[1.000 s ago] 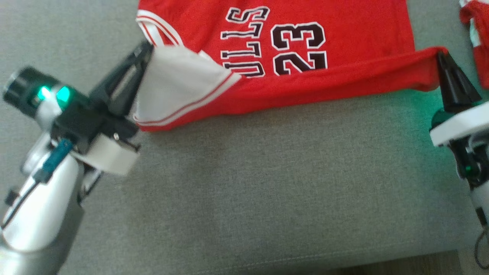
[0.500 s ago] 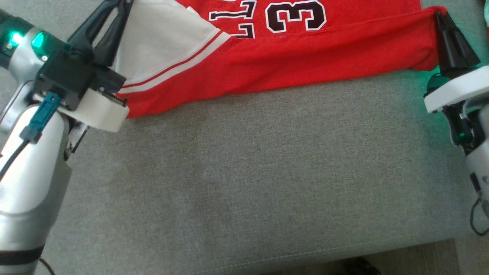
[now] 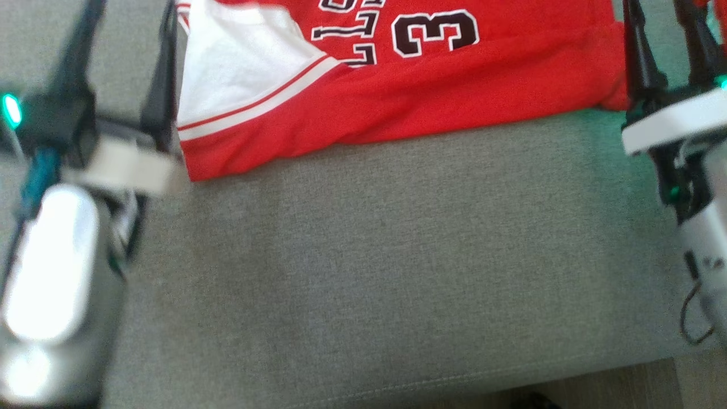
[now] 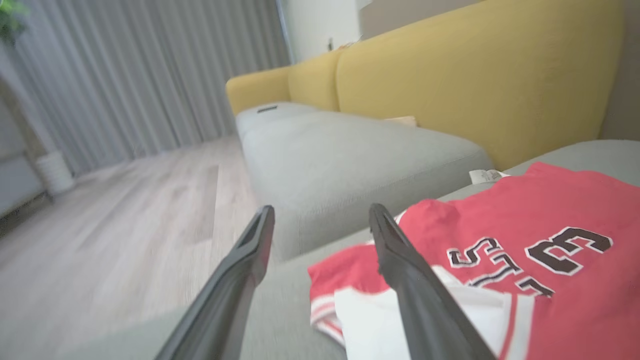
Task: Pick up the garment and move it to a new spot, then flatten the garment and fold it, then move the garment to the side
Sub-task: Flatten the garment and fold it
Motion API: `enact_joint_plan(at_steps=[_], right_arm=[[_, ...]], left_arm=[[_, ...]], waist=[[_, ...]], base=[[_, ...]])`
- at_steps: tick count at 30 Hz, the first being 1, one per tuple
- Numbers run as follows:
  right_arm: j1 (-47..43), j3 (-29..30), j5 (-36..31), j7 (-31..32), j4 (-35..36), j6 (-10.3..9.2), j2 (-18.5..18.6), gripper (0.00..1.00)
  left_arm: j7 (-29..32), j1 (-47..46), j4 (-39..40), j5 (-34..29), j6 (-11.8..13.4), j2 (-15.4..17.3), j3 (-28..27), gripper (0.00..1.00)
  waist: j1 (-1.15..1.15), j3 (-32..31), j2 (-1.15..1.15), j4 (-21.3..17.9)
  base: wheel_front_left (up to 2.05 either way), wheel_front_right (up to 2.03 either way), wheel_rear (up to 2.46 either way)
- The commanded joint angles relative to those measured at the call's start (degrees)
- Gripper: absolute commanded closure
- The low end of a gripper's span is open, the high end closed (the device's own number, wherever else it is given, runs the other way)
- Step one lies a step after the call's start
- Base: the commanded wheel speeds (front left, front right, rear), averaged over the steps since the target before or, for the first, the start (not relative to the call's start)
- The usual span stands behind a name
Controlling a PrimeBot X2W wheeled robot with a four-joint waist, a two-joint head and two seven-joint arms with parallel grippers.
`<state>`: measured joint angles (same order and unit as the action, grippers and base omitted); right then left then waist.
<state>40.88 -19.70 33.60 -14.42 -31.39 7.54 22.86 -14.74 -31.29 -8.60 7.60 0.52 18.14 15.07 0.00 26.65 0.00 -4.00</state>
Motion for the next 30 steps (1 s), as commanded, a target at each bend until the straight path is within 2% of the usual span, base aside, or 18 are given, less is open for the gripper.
enact_joint_plan(at_steps=[1, 5, 9, 12, 19, 20, 22, 23, 24, 25, 30], right_arm=[[-3.1, -0.1, -0.5, -0.6, 1.5, -0.05, -0.1, 0.00], [-7.5, 1.4, -1.5, -0.6, 4.1, -0.05, -1.1, 0.00], [-10.0, 2.7, -2.0, -0.6, 4.9, -0.05, -1.9, 0.00], [-10.7, 2.7, -2.2, -0.6, 4.9, -0.05, -2.4, 0.00], [-10.5, 2.8, -1.9, -0.6, 4.1, -0.05, -2.9, 0.00], [-10.5, 2.8, -1.9, -0.6, 3.9, -0.05, -2.9, 0.00], [-10.3, 2.9, -1.8, -0.6, 3.3, -0.05, -3.1, 0.00], [-10.2, 2.8, -1.8, -0.6, 2.9, -0.05, -3.2, 0.00], [-10.1, 2.7, -1.8, -0.6, 2.4, -0.05, -3.3, 0.00], [-10.0, 2.6, -1.6, -0.6, 1.8, -0.05, -3.4, 0.00], [-8.1, 1.4, 0.3, 1.1, -3.3, -0.05, -4.3, 0.00]], left_arm=[[-0.3, 2.3, 1.3, 0.9, 0.3, 0.7, -2.2, 0.00], [-0.3, 11.1, -1.0, 5.3, 0.9, -3.9, -3.7, 0.00], [-0.3, 14.5, -4.3, 7.9, 1.6, -7.3, -4.8, 0.00], [-0.3, 14.4, -7.4, 8.5, 2.1, -8.1, -5.8, 0.00], [2.4, 12.7, -14.8, 9.4, 1.3, -8.6, -4.7, 0.00], [2.7, 12.6, -15.2, 9.6, 1.2, -8.7, -4.6, 0.07], [3.3, 12.7, -15.8, 9.9, 0.7, -8.9, -4.0, 0.53], [3.5, 12.6, -15.9, 9.9, 0.4, -8.9, -3.7, 0.61], [3.7, 12.6, -16.0, 9.8, 0.0, -8.8, -3.3, 0.77], [4.0, 12.5, -16.2, 9.8, -0.3, -8.7, -3.0, 1.00], [4.4, 12.0, -15.4, 9.8, -1.1, -8.0, -2.3, 1.00]], waist=[[0.00, -0.7, 0.00, -0.1], [0.00, -2.1, 0.00, -0.2], [0.00, -3.1, 0.00, -0.1], [0.00, -3.4, 0.00, -0.3], [0.00, -3.6, 0.00, -1.2], [0.00, -3.7, 0.00, -1.2], [0.00, -3.8, 0.00, -1.2], [0.00, -3.9, 0.00, -1.1], [0.00, -3.9, 0.00, -1.0], [0.00, -4.0, 0.00, -0.9], [0.00, -4.4, 0.00, -0.3]], base=[[0.00, 0.00, 0.00], [0.00, 0.00, 0.00], [0.00, 0.00, 0.00], [0.00, 0.00, 0.00], [0.00, 0.00, 0.00], [0.00, 0.00, 0.00], [0.00, 0.00, 0.00], [0.00, 0.00, 0.00], [0.00, 0.00, 0.00], [0.00, 0.00, 0.00], [0.00, 0.00, 0.00]])
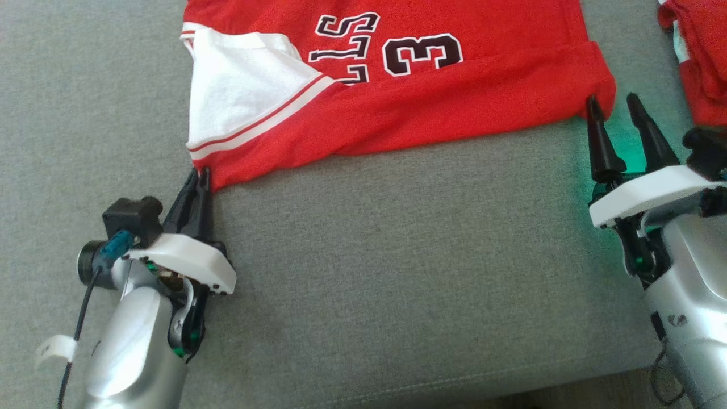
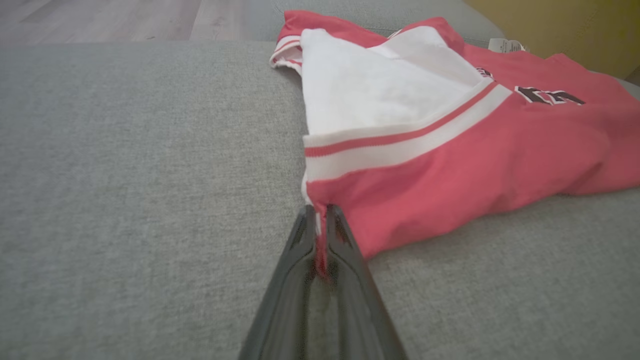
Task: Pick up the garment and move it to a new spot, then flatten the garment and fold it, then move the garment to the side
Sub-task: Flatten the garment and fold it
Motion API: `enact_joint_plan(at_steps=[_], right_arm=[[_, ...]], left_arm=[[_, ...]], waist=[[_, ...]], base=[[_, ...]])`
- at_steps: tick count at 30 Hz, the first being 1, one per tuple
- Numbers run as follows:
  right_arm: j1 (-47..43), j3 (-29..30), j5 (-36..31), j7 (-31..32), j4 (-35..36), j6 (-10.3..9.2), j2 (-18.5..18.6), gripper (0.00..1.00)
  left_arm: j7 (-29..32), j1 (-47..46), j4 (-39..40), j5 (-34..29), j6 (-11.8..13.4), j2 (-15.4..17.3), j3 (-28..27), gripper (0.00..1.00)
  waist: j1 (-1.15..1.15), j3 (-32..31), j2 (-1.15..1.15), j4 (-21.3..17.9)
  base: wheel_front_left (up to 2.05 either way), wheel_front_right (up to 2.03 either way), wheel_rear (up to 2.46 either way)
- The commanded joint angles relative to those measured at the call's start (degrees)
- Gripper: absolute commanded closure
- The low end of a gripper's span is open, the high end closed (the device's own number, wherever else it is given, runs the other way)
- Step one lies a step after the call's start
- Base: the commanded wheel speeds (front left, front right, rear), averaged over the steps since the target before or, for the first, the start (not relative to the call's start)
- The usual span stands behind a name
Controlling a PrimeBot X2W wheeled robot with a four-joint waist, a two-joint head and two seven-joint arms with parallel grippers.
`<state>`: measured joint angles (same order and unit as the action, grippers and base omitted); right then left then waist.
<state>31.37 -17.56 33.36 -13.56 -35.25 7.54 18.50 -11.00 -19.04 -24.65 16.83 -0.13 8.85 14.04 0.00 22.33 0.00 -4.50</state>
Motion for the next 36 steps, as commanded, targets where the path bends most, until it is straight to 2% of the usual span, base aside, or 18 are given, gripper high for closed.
enact_joint_plan(at_steps=[1, 7, 11, 16, 21, 22, 24, 36], right_arm=[[2.0, -0.9, 1.0, 0.6, -0.6, -0.05, -0.1, 0.00], [6.8, -0.4, 1.8, 3.3, -9.5, -0.05, -1.1, 0.00], [9.1, -1.0, 2.6, 7.6, -15.2, -0.05, -2.4, 0.00], [9.3, -2.3, 3.7, 9.7, -17.2, -0.05, -2.8, 0.00], [8.1, -3.1, 5.7, 10.1, -17.5, -0.05, -1.7, 0.00], [7.9, -3.3, 6.2, 10.1, -17.3, -0.05, -1.4, 0.17], [7.2, -3.6, 7.1, 10.1, -16.8, -0.05, -0.6, 1.00], [-0.6, -6.9, 12.4, 10.1, -9.2, -0.05, 6.0, 1.00]], left_arm=[[0.8, -0.3, 1.1, 0.6, -0.6, 1.5, -1.2, 1.00], [2.4, -1.0, 4.3, 0.5, -1.2, 2.9, -0.7, 1.00], [3.6, -1.8, 5.5, 0.2, -1.3, 3.6, -0.2, 1.00], [4.1, -2.3, 6.6, -0.1, -1.0, 4.3, 0.0, 1.00], [4.9, -2.7, 7.6, -0.1, -1.0, 5.3, 0.0, 1.00], [5.1, -2.6, 7.7, -0.1, -1.0, 5.5, 0.0, 1.00], [5.4, -2.4, 8.0, 0.1, -1.0, 5.7, 0.1, 1.00], [7.2, 4.2, 12.2, 2.4, -0.7, 5.1, 1.1, 1.00]], waist=[[0.00, -0.2, 0.00, 0.3], [0.00, -0.3, 0.00, 1.4], [0.00, -0.2, 0.00, 2.3], [0.00, -0.3, 0.00, 3.0], [0.00, -1.1, 0.00, 3.9], [0.00, -1.3, 0.00, 4.1], [0.00, -1.9, 0.00, 4.5], [0.00, -6.0, 0.00, 7.3]], base=[[0.00, 0.00, 0.00], [0.00, 0.00, 0.00], [0.00, 0.00, 0.00], [0.00, 0.00, 0.00], [0.00, 0.00, 0.00], [0.00, 0.00, 0.00], [0.00, 0.00, 0.00], [0.00, 0.00, 0.00]])
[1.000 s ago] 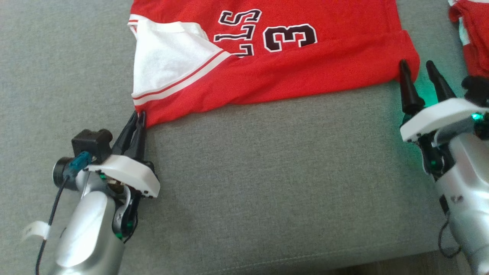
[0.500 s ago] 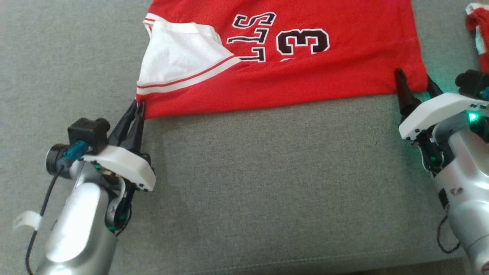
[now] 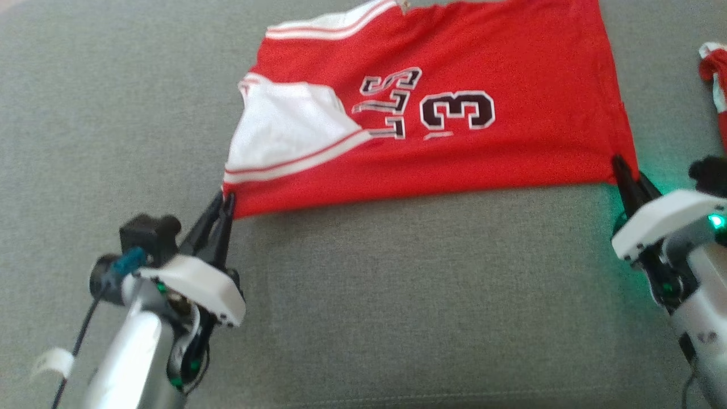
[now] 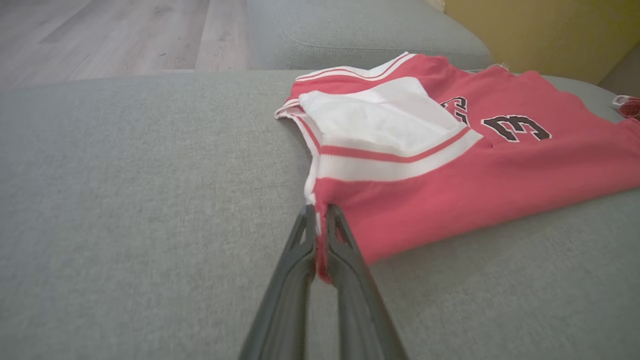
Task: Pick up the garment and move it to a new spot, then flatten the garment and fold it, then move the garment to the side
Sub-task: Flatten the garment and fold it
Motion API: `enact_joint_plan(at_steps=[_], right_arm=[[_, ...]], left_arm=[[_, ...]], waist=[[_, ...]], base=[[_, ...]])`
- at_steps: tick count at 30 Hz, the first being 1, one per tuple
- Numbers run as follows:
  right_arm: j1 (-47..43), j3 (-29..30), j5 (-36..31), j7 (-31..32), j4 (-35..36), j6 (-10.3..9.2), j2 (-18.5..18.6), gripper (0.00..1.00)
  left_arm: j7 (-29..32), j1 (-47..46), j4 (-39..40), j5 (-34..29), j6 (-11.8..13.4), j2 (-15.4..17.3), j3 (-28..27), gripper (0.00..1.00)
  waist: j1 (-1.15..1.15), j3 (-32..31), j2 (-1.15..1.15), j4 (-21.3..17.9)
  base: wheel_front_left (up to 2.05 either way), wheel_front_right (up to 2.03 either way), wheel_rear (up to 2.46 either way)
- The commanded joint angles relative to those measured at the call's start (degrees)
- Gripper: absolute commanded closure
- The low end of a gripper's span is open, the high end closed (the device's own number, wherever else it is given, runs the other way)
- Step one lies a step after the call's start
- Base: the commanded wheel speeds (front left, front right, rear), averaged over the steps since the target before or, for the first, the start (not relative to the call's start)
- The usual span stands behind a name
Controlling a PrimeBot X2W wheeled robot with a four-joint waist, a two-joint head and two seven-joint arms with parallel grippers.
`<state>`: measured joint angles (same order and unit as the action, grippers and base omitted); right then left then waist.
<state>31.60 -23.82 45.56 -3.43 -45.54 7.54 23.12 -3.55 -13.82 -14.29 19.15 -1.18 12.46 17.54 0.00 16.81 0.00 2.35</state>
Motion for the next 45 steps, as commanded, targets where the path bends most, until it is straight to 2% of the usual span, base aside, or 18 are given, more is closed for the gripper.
enact_joint_plan(at_steps=[1, 6, 13, 24, 36, 37, 38, 39, 40, 41, 42, 43, 45], right_arm=[[-1.9, -0.8, 0.6, 0.0, 2.1, -0.05, 1.9, 1.00], [-8.6, -0.3, 2.1, 0.6, 7.6, -0.05, 5.3, 1.00], [-18.1, 3.5, 1.1, 1.8, 13.4, -0.05, 7.8, 1.00], [-29.8, 13.3, -4.2, 5.4, 21.8, -0.05, 5.0, 1.00], [-33.8, 22.5, -11.8, 11.4, 29.9, -0.05, 1.0, 1.00], [-34.0, 23.0, -12.2, 11.7, 30.4, -0.05, 0.7, 0.89], [-34.1, 23.4, -12.6, 11.9, 30.8, -0.05, 0.4, 0.60], [-34.2, 24.0, -13.1, 11.8, 31.3, -0.05, 0.0, 0.00], [-34.3, 24.6, -13.7, 11.4, 31.7, -0.05, -0.4, 0.00], [-34.3, 25.0, -14.3, 11.3, 32.2, -0.05, -0.8, 0.00], [-34.3, 25.3, -15.0, 11.1, 32.8, -0.05, -1.1, 0.00], [-34.3, 25.7, -15.8, 10.6, 33.5, -0.05, -1.5, 0.00], [-33.9, 26.3, -16.9, 9.7, 35.1, -0.05, -2.4, 0.00]], left_arm=[[0.0, 0.0, 2.5, 0.3, 0.5, 1.3, -2.2, 1.00], [0.3, 6.2, 6.7, 0.9, 1.4, 1.3, -1.3, 1.00], [0.6, 13.2, 9.5, 1.3, 2.0, 0.8, 0.7, 1.00], [1.5, 17.9, 11.0, 1.1, 3.1, 1.6, 2.0, 1.00], [3.4, 17.8, 12.2, 1.3, 3.5, 2.3, 2.8, 1.00], [3.5, 17.7, 12.0, 1.3, 3.5, 2.3, 2.8, 1.00], [3.6, 17.5, 11.8, 1.3, 3.4, 2.3, 2.9, 1.00], [3.7, 17.4, 11.6, 1.4, 3.4, 2.2, 3.0, 1.00], [3.8, 17.1, 11.4, 1.5, 3.5, 2.1, 3.0, 1.00], [3.9, 16.9, 11.1, 1.7, 3.5, 1.9, 3.0, 0.89], [4.2, 16.6, 10.9, 1.9, 3.6, 1.7, 3.0, 0.27], [4.3, 16.2, 10.9, 1.9, 3.8, 1.7, 3.0, 0.00], [4.5, 15.8, 11.6, 2.5, 4.2, 1.4, 2.5, 0.00]], waist=[[0.00, -0.8, 0.00, 0.7], [0.00, -2.3, 0.00, 1.6], [0.00, -3.6, 0.00, 2.2], [0.00, -4.2, 0.00, 1.4], [0.00, -3.3, 0.00, 0.7], [0.00, -3.2, 0.00, 0.7], [0.00, -3.2, 0.00, 0.7], [0.00, -3.0, 0.00, 0.6], [0.00, -2.9, 0.00, 0.6], [0.00, -2.8, 0.00, 0.5], [0.00, -2.7, 0.00, 0.5], [0.00, -2.6, 0.00, 0.4], [0.00, -2.2, 0.00, -0.2]], base=[[0.00, 0.00, 0.00], [0.00, 0.00, 0.00], [0.00, 0.00, 0.00], [0.00, 0.00, 0.00], [0.00, 0.00, 0.00], [0.00, 0.00, 0.00], [0.00, 0.00, 0.00], [0.00, 0.00, 0.00], [0.00, 0.00, 0.00], [0.00, 0.00, 0.00], [0.00, 0.00, 0.00], [0.00, 0.00, 0.00], [0.00, 0.00, 0.00]])
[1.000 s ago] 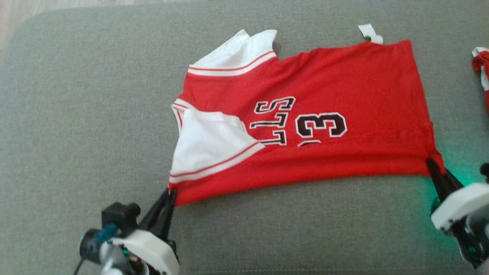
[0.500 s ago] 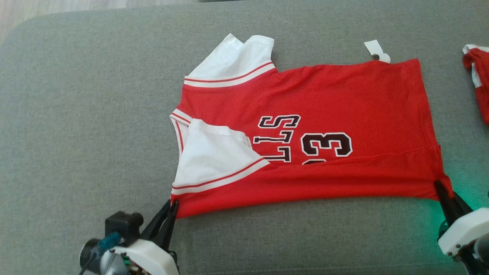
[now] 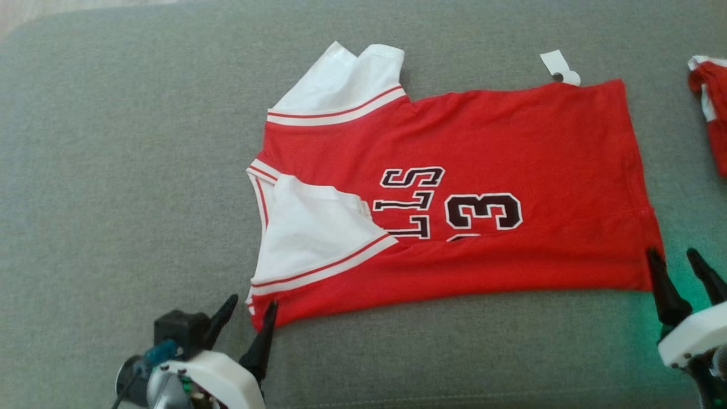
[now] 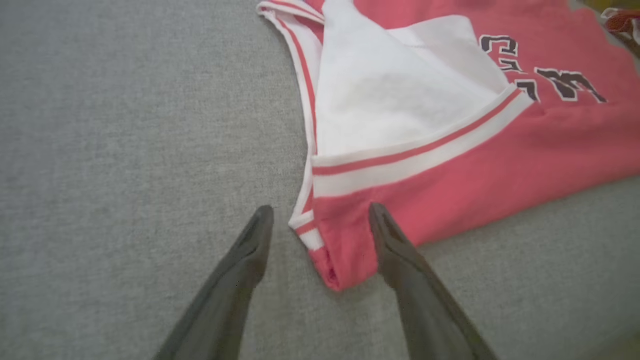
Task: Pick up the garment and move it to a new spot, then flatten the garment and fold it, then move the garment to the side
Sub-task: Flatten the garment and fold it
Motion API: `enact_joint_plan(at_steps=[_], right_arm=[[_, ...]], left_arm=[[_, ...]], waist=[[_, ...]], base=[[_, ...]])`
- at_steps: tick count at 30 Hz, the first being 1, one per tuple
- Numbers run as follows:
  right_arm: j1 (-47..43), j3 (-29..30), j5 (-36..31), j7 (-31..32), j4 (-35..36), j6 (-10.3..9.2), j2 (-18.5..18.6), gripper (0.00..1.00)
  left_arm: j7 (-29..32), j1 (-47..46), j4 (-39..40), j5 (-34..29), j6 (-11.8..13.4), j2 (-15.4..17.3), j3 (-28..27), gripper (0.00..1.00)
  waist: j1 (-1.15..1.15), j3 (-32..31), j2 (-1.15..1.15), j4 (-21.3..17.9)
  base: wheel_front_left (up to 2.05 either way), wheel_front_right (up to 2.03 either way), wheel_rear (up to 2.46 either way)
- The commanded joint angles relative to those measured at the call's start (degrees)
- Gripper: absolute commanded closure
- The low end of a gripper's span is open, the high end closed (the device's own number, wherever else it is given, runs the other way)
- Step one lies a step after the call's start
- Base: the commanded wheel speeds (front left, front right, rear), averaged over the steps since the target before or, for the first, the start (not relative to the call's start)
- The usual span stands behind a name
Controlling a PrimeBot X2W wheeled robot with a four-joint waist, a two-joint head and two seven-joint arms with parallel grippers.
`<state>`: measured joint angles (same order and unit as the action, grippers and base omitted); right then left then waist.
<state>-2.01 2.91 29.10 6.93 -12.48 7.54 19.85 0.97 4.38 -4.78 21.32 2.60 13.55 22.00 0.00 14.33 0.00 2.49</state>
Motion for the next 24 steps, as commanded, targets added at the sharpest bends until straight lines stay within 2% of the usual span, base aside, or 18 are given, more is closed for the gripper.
enact_joint_plan(at_steps=[1, 7, 12, 19, 20, 24], right_arm=[[0.2, -0.3, -1.2, -0.9, 2.9, -0.05, 0.3, 0.00], [3.4, -1.5, -3.8, -1.8, 7.3, -0.05, -2.2, 0.00], [6.7, -4.1, -4.4, -1.8, 8.5, -0.05, -2.8, 0.00], [10.1, -6.4, -4.3, -1.9, 9.7, -0.05, -2.7, 0.00], [10.1, -6.4, -4.3, -1.9, 9.7, -0.05, -2.7, 0.00], [11.7, -7.4, -4.0, -2.4, 9.9, -0.05, -2.6, 0.00]], left_arm=[[0.2, -2.7, 2.9, 0.4, 0.5, 0.5, -2.2, 0.00], [3.3, -10.1, 12.9, -0.6, 0.7, 4.2, -5.3, 0.00], [9.0, -23.6, 14.7, -1.5, -2.1, 8.8, -7.4, 0.00], [16.5, -45.0, 2.3, -0.3, -8.7, 11.4, -3.7, 0.00], [16.5, -45.0, 2.3, -0.3, -8.7, 11.4, -3.7, 0.00], [19.4, -55.2, -8.5, -0.2, -9.8, 13.0, 0.1, 0.00]], waist=[[0.00, 0.5, 0.00, -0.7], [0.00, 3.5, 0.00, -3.5], [0.00, 6.1, 0.00, -6.4], [0.00, 11.4, 0.00, -9.9], [0.00, 11.4, 0.00, -9.9], [0.00, 14.2, 0.00, -11.6]], base=[[0.00, 0.00, 0.00], [0.00, 0.00, 0.00], [0.00, 0.00, 0.00], [0.00, 0.00, 0.00], [0.00, 0.00, 0.00], [0.00, 0.00, 0.00]])
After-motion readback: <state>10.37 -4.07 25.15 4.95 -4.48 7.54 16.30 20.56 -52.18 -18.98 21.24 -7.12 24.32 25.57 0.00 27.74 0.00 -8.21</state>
